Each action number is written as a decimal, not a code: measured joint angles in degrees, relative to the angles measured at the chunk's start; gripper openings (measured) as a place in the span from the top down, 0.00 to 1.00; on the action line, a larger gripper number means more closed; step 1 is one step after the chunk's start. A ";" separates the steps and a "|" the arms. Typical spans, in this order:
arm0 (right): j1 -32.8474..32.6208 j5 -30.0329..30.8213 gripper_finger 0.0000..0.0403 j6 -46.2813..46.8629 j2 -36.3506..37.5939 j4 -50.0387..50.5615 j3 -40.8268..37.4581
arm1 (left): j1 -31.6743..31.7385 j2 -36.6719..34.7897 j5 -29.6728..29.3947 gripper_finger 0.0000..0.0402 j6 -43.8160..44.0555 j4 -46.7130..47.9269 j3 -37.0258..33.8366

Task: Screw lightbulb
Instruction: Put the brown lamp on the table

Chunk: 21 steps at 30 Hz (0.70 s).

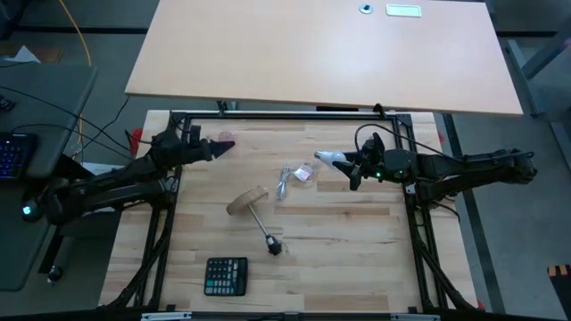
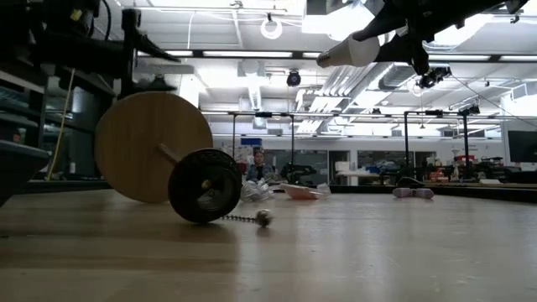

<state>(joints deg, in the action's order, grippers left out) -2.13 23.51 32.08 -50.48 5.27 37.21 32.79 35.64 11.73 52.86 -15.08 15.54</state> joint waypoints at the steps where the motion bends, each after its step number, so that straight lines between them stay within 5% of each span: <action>1: 0.00 0.00 0.52 0.00 0.00 0.00 0.00 | -1.13 -0.82 0.07 0.42 0.19 0.16 0.28; 6: 0.00 0.04 0.52 -0.34 0.00 0.27 0.00 | -11.97 -5.05 -0.63 0.44 -0.66 8.47 3.48; 11: 0.00 0.31 0.52 -0.60 0.00 2.25 0.00 | -26.79 -3.27 -11.33 0.51 -8.95 26.30 15.49; 14: 0.35 0.31 0.52 0.29 0.00 2.70 0.00 | -33.52 3.77 -16.80 0.54 -20.72 37.99 25.91; 21: 2.31 0.30 0.52 0.57 0.00 2.70 0.00 | -39.57 29.47 -16.79 0.55 -56.57 58.92 49.99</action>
<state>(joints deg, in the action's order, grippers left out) 0.18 23.81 32.65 -50.48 7.97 37.21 -6.78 65.11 -5.06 -3.71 43.85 65.53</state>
